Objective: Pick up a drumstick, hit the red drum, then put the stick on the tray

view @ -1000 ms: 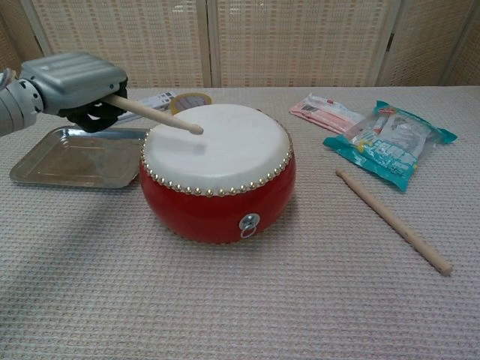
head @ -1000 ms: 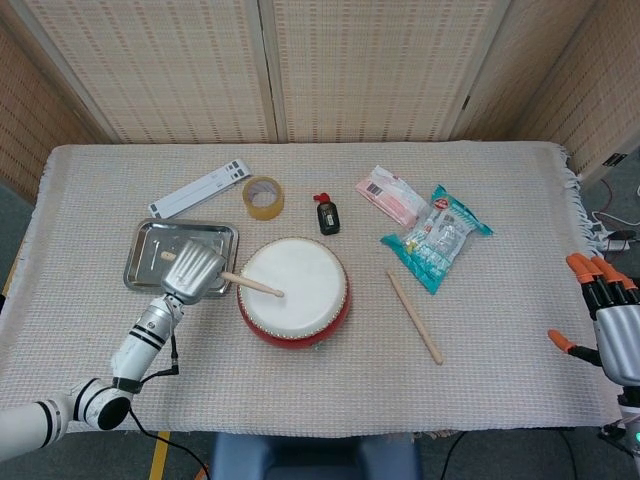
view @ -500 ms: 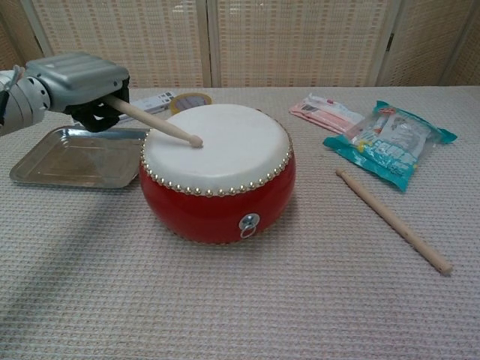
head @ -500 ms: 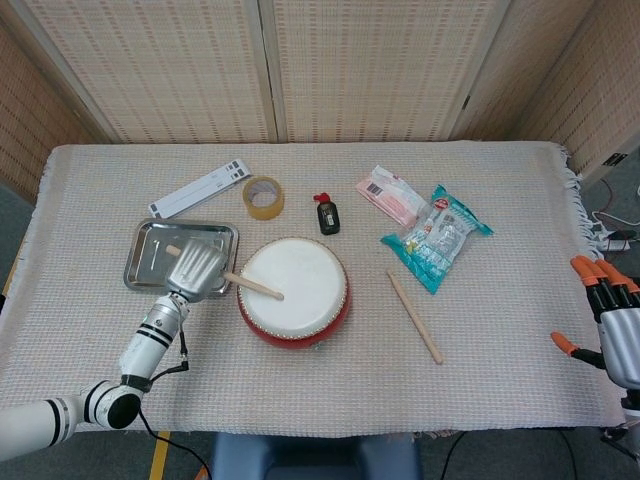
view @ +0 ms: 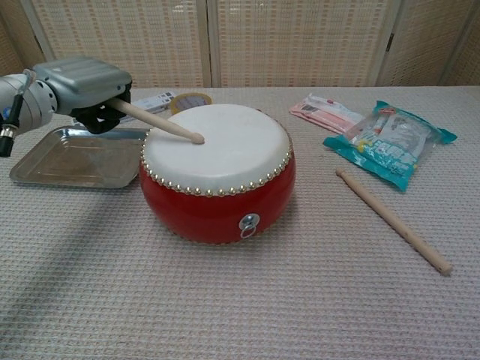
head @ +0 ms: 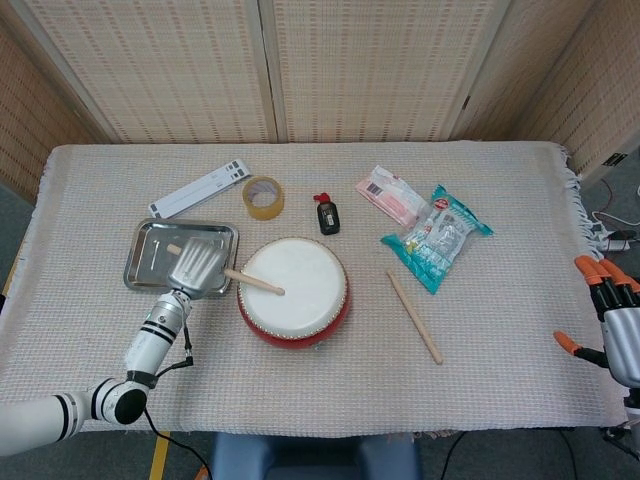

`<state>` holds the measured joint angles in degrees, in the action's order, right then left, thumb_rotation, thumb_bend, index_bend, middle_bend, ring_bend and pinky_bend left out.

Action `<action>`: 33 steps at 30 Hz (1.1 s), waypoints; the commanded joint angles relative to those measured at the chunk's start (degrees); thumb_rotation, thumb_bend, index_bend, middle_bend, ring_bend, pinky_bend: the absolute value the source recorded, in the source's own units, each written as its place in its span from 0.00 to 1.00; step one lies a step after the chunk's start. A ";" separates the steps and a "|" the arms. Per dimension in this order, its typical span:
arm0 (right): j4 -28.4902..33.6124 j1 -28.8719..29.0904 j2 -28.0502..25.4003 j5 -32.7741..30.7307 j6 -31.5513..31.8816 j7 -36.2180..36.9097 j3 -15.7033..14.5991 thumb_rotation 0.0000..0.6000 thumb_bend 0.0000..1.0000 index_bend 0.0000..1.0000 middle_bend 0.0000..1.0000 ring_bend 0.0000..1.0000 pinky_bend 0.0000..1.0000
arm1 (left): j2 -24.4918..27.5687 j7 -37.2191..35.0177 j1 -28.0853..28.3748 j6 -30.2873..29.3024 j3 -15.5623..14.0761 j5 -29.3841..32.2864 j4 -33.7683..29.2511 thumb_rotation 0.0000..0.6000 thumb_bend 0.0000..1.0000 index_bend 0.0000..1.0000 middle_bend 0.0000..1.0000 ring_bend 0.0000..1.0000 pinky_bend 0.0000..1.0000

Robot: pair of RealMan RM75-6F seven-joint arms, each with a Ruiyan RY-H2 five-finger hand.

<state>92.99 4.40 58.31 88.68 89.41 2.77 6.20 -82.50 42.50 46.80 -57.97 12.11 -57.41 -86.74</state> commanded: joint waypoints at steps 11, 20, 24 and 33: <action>-0.28 -0.17 -0.01 -0.08 0.34 0.33 -0.08 1.00 0.09 0.05 0.09 0.04 0.20 | -0.21 -6.72 1.17 0.25 0.67 1.32 -0.54 1.00 0.81 1.00 1.00 1.00 1.00; -0.43 -0.14 -0.21 -0.24 0.37 0.48 0.00 1.00 0.09 0.05 0.09 0.04 0.20 | -2.07 -9.42 0.49 -1.99 2.08 3.85 -0.66 1.00 0.81 1.00 1.00 1.00 1.00; -0.53 -0.09 -0.12 -0.24 0.35 0.56 0.02 1.00 0.09 0.05 0.09 0.04 0.20 | 0.04 -18.14 -1.24 -2.87 5.15 2.80 -3.83 1.00 0.81 1.00 1.00 1.00 1.00; -0.76 0.05 0.10 -0.48 0.08 0.66 0.04 1.00 0.09 0.05 0.09 0.04 0.20 | -0.81 -10.66 1.16 0.22 -0.26 -0.01 0.55 1.00 0.81 1.00 1.00 1.00 1.00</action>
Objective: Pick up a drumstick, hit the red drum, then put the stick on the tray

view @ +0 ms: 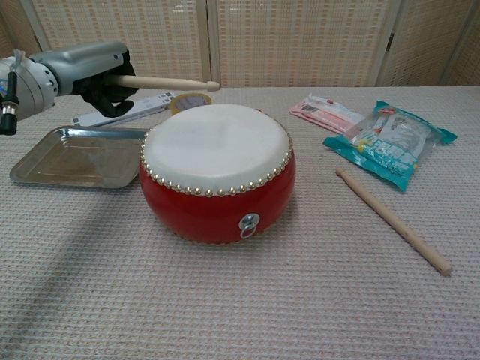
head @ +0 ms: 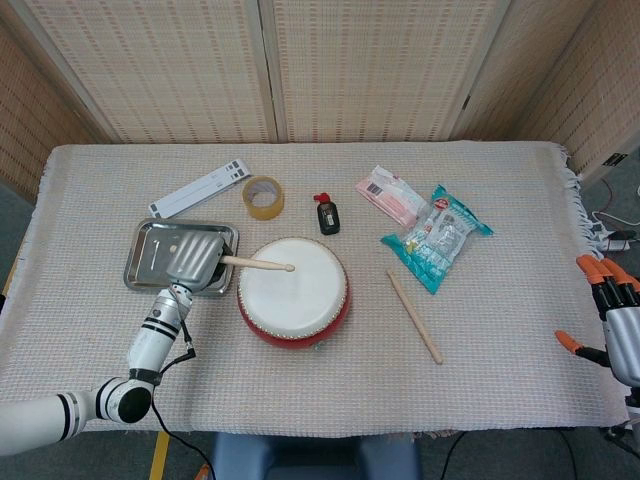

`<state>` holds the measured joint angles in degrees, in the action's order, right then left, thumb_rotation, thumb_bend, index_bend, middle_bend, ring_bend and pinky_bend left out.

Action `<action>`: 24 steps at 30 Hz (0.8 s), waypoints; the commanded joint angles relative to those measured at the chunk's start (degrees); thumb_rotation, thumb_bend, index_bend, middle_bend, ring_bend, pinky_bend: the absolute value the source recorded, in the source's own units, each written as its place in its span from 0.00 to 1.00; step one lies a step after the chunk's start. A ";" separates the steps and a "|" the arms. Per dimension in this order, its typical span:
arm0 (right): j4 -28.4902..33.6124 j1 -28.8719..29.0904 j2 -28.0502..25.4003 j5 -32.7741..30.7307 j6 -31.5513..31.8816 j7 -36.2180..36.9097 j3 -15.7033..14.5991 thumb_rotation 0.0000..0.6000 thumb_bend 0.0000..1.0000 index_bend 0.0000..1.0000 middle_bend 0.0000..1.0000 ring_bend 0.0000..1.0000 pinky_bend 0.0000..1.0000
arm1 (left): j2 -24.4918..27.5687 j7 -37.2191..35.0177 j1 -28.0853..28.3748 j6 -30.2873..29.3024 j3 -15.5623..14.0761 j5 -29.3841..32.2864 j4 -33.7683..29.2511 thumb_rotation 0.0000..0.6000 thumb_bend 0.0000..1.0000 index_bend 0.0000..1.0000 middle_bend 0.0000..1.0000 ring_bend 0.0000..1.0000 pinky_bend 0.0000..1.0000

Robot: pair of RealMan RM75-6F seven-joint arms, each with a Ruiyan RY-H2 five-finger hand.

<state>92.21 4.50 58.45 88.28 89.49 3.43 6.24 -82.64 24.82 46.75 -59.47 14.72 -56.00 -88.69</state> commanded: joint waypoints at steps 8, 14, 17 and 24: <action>-0.25 -0.04 0.10 -0.36 -0.24 0.18 -0.07 1.00 0.09 0.05 0.09 0.04 0.20 | -1.07 8.26 1.30 0.79 -2.06 1.63 1.18 1.00 0.81 1.00 1.00 1.00 1.00; -0.23 -0.06 0.14 -0.30 -0.12 0.24 -0.06 1.00 0.09 0.05 0.09 0.04 0.20 | 0.76 -7.74 -1.37 -0.98 3.26 -1.32 -1.48 1.00 0.80 1.00 1.00 1.00 1.00; -0.18 -0.06 0.13 -0.31 -0.11 0.16 -0.06 1.00 0.09 0.05 0.09 0.04 0.20 | 1.12 -6.37 -0.65 1.14 1.97 -1.12 -0.17 1.00 0.80 1.00 1.00 1.00 1.00; -0.14 -0.02 0.13 -0.45 -0.34 -0.01 -0.11 1.00 0.09 0.05 0.09 0.04 0.20 | -1.25 9.19 2.16 2.97 -4.87 -1.59 4.98 1.00 0.80 1.00 1.00 1.00 1.00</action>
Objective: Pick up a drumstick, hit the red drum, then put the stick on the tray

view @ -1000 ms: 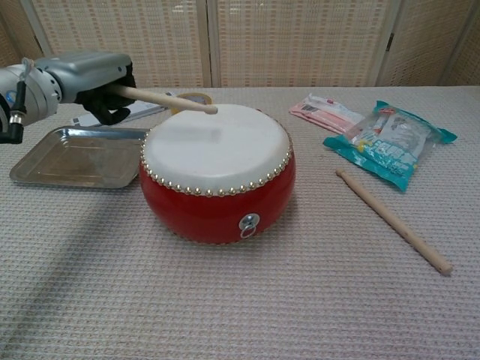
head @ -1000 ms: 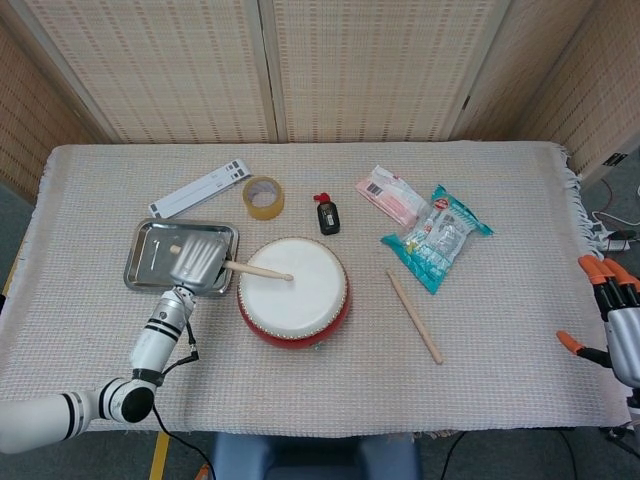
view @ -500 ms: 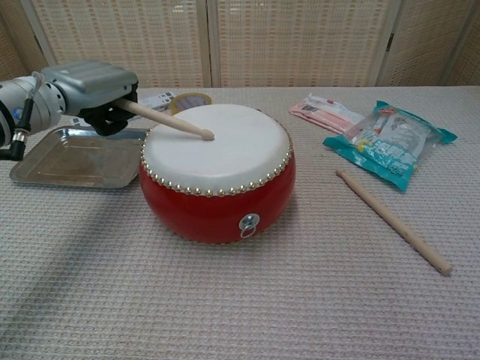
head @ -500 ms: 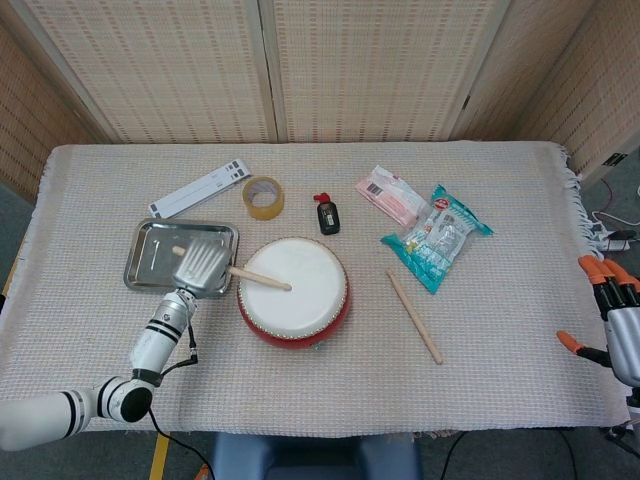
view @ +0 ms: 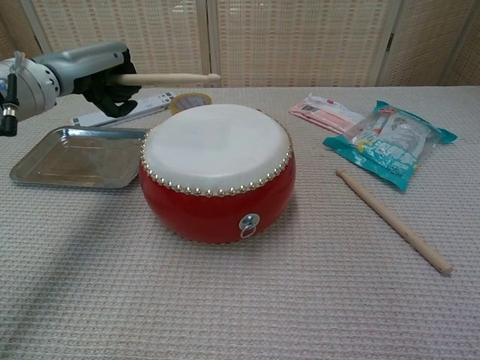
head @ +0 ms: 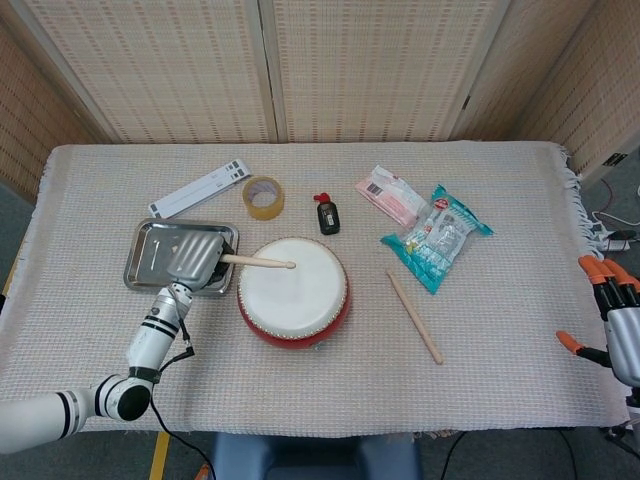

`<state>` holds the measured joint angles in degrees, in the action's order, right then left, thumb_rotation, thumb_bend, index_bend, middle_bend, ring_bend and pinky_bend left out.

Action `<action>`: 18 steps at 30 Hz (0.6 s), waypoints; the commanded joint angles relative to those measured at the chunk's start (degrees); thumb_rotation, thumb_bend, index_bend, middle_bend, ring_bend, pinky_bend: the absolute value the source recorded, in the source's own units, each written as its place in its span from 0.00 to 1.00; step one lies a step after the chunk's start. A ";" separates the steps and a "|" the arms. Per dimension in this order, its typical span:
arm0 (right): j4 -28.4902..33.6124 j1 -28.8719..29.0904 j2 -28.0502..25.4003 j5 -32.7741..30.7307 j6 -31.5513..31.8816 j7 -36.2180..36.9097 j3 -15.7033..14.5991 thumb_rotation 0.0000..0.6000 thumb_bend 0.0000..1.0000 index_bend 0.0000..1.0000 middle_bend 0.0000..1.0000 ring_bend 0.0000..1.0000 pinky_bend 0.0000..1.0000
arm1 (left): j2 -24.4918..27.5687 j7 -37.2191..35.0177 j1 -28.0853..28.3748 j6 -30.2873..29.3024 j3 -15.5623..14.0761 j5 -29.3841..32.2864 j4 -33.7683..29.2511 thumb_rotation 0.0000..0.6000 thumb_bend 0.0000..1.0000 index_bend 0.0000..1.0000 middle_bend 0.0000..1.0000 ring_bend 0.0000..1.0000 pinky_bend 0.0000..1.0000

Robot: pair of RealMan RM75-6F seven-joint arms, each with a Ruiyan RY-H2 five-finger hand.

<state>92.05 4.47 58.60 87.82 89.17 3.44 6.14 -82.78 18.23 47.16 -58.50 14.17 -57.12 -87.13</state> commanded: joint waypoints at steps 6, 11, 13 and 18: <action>0.10 -0.03 -0.12 -0.10 -0.08 0.08 -0.03 1.00 0.09 0.05 0.09 0.04 0.20 | -1.59 15.67 1.45 1.05 -2.70 3.23 1.84 1.00 0.80 1.00 1.00 1.00 1.00; 0.31 -0.12 -0.27 0.08 0.22 0.08 -0.02 1.00 0.09 0.05 0.09 0.04 0.20 | 0.69 -3.13 -2.34 -1.84 4.93 1.66 -2.79 1.00 0.79 1.00 1.00 1.00 1.00; 0.36 -0.09 -0.24 0.08 0.11 0.00 -0.07 1.00 0.09 0.05 0.09 0.04 0.20 | 1.29 -3.44 -2.31 -1.10 4.40 0.88 -2.56 1.00 0.79 1.00 1.00 1.00 1.00; 0.35 0.08 -0.06 0.10 -0.11 -0.12 -0.05 1.00 0.09 0.05 0.09 0.04 0.20 | -0.30 4.37 -0.56 -0.24 -0.13 -1.69 1.68 1.00 0.79 1.00 1.00 1.00 1.00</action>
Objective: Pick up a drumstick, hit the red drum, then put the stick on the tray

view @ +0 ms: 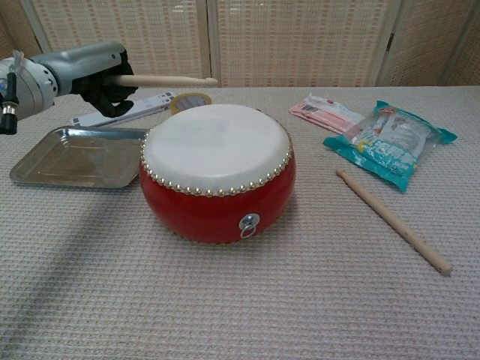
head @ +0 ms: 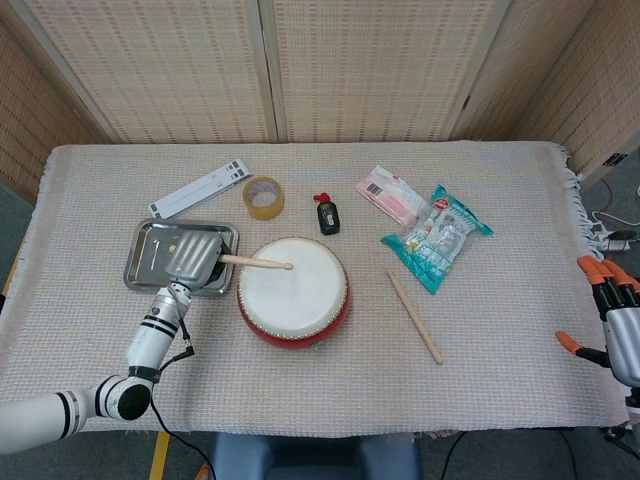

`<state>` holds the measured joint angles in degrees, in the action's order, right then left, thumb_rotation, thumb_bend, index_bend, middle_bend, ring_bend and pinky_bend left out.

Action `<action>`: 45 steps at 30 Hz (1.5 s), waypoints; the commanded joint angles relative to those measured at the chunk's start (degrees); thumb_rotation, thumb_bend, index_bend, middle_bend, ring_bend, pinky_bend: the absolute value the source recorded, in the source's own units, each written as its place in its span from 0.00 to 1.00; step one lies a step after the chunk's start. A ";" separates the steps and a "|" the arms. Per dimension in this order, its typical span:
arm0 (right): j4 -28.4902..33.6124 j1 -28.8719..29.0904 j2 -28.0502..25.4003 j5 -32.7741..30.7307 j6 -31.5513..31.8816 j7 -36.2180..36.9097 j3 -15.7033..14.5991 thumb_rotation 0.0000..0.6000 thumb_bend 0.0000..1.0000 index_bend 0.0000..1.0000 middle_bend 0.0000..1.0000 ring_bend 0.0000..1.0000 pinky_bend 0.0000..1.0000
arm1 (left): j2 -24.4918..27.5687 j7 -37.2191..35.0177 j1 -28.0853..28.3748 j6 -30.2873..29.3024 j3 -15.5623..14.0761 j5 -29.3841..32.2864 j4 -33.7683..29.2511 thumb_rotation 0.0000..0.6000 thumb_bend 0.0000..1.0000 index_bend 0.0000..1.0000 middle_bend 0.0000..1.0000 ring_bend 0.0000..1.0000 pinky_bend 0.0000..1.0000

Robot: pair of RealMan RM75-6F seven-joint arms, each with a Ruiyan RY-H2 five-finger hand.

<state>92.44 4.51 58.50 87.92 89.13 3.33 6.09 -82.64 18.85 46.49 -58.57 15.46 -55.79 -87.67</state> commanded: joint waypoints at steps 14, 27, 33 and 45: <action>-0.05 -0.05 -0.07 0.07 0.09 0.22 -0.06 1.00 0.09 0.05 0.09 0.04 0.20 | -0.91 10.76 0.72 -2.00 -2.34 -0.05 2.03 1.00 0.79 1.00 1.00 1.00 1.00; -0.32 -0.36 0.19 0.03 0.41 0.44 -0.20 1.00 0.09 0.05 0.09 0.04 0.20 | -2.44 7.30 0.29 -1.07 -3.77 -3.59 5.63 1.00 0.79 1.00 1.00 1.00 1.00; -0.06 -0.24 -0.04 -0.10 0.11 0.40 -0.14 1.00 0.09 0.05 0.09 0.04 0.20 | -4.23 16.00 1.82 1.46 -7.78 -4.08 9.75 1.00 0.79 1.00 1.00 1.00 1.00; 0.39 -0.52 -0.11 -0.05 0.45 0.24 -0.22 1.00 0.09 0.05 0.09 0.05 0.20 | 1.28 -9.87 -3.08 2.00 3.92 1.37 -2.48 1.00 0.79 1.00 1.00 1.00 1.00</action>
<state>92.83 3.99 58.39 87.88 89.59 3.57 5.88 -84.03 18.53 45.01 -58.46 15.86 -56.13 -85.86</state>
